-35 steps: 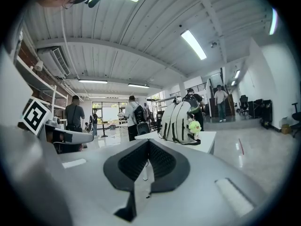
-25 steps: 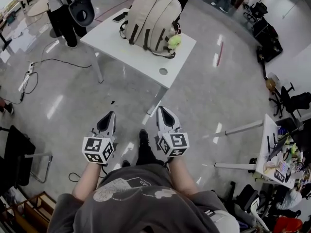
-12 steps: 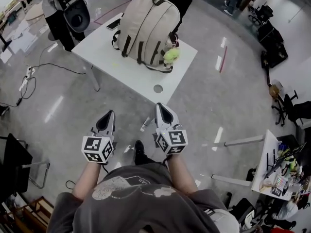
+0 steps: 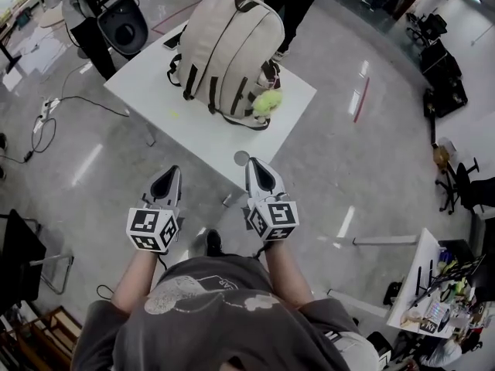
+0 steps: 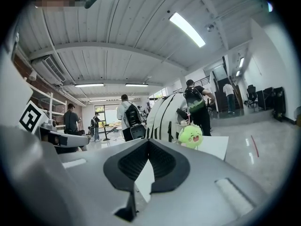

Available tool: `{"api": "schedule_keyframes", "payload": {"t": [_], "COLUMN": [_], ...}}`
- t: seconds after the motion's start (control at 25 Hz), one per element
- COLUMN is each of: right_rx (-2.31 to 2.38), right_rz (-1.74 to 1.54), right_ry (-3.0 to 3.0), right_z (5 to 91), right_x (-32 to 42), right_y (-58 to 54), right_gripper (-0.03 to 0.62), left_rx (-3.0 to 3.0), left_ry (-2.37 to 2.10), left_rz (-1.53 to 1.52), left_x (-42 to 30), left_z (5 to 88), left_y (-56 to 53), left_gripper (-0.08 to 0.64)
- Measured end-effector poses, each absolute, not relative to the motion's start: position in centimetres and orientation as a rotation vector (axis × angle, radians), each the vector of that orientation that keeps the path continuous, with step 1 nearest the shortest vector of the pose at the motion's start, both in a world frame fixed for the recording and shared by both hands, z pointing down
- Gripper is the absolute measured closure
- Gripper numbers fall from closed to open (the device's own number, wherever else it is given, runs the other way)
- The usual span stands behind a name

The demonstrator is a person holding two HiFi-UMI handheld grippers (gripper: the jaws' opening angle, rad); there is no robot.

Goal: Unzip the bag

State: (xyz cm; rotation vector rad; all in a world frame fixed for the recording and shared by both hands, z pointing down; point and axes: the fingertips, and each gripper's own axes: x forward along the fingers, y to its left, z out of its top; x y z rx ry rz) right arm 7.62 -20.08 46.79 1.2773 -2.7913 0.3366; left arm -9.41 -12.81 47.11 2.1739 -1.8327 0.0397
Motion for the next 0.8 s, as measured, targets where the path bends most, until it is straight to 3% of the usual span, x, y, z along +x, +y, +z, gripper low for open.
{"api": "schedule_keyframes", "payload": {"t": [0.8], "right_rx": [1.213], "right_rz": [0.321], "right_ry": [-2.767], "right_z": [47.5], "right_x": [4.4], "right_y": [-29.8], "right_gripper": [0.592], "left_rx": [2.172], "left_ry": [-1.848], "left_rz": [0.068], "left_x": [-10.8], "left_z": [46.9], "left_y": [-21.5], "left_gripper": [0.555]}}
